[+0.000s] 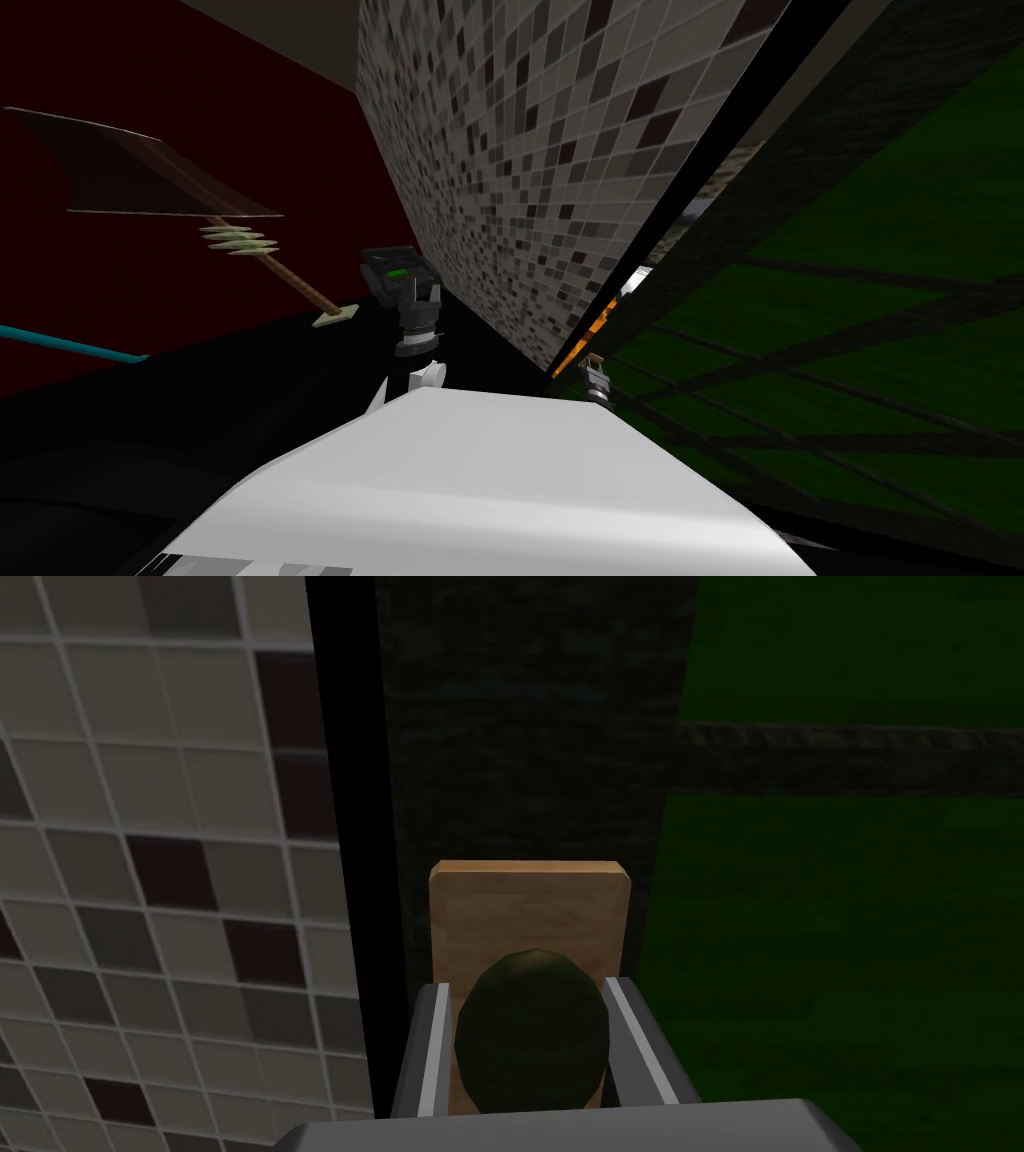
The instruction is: Pull the door open
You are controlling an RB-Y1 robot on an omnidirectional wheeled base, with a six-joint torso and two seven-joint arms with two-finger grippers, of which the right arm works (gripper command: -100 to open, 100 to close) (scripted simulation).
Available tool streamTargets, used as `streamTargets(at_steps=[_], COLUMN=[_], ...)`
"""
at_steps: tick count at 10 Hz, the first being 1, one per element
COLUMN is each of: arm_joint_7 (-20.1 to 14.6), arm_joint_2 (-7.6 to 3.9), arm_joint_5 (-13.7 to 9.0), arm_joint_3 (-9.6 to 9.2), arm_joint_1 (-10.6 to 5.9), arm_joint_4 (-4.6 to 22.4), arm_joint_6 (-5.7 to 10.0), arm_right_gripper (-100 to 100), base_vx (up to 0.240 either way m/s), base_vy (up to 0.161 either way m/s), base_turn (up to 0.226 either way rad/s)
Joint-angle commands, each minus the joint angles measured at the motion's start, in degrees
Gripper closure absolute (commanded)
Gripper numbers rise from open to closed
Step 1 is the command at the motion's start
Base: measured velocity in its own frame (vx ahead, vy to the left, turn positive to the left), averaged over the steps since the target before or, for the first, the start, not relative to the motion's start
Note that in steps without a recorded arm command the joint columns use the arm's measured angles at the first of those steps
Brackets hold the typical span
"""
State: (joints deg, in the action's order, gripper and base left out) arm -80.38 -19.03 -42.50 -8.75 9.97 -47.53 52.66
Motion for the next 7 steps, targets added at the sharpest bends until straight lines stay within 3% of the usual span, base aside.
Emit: streamTargets(at_steps=[1,6,7], arm_joint_7=[-1.0,-3.2,-2.9], arm_joint_2=[-0.42,-1.79,-1.83], arm_joint_5=[0.6,2.3,2.0], arm_joint_3=[-1.22,-4.6,-4.11], arm_joint_1=[0.23,1.19,1.34], arm_joint_4=[-0.3,-2.1,-2.3], arm_joint_6=[0.07,0.11,-0.2], arm_right_gripper=[100,100,100], base_vx=[-0.219,-0.206,-0.106], base_vy=[0.004,0.0,0.0], base_turn=[0.065,0.055,0.02])
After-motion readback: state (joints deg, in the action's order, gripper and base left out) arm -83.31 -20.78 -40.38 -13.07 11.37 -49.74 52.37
